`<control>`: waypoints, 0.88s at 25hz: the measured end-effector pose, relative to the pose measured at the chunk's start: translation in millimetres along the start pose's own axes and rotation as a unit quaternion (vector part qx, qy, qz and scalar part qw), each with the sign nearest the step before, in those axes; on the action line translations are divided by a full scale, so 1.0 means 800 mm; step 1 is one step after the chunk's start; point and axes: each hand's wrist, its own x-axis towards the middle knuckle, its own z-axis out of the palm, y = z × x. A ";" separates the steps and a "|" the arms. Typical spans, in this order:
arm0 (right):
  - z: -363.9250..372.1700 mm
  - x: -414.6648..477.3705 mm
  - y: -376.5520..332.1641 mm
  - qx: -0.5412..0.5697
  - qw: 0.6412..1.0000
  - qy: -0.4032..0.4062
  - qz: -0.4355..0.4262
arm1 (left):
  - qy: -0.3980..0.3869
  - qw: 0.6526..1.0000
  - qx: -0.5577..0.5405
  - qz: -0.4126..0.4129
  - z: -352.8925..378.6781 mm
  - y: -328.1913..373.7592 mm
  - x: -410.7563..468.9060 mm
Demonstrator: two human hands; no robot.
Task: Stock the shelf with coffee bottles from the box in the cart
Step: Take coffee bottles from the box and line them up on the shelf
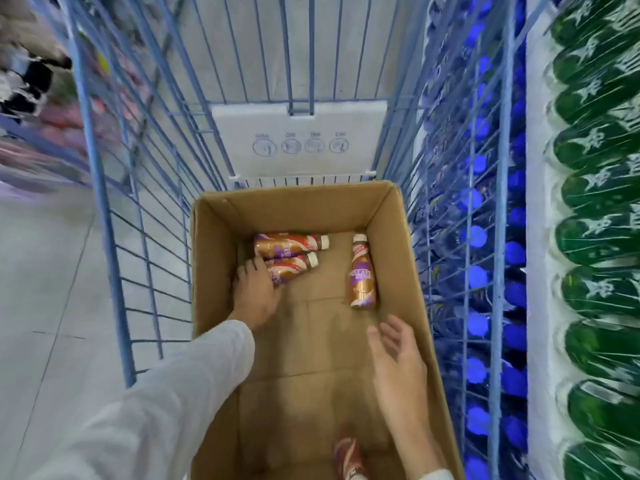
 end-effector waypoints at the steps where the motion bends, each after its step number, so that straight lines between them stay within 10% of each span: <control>1: 0.004 0.009 0.001 -0.007 1.000 0.003 -0.007 | 0.006 1.000 0.021 -0.001 0.007 -0.001 0.008; 4: 0.019 0.029 0.003 -0.028 1.000 0.003 -0.010 | -0.036 0.998 0.052 -0.018 0.014 0.004 -0.002; 11: 0.052 0.072 -0.036 -0.154 0.988 -0.020 -0.022 | -0.076 0.883 -0.428 -0.174 -0.038 0.016 -0.171; 22: 0.149 0.161 -0.002 -0.261 0.964 0.015 0.052 | -0.055 0.842 -0.465 -0.267 -0.072 -0.003 -0.248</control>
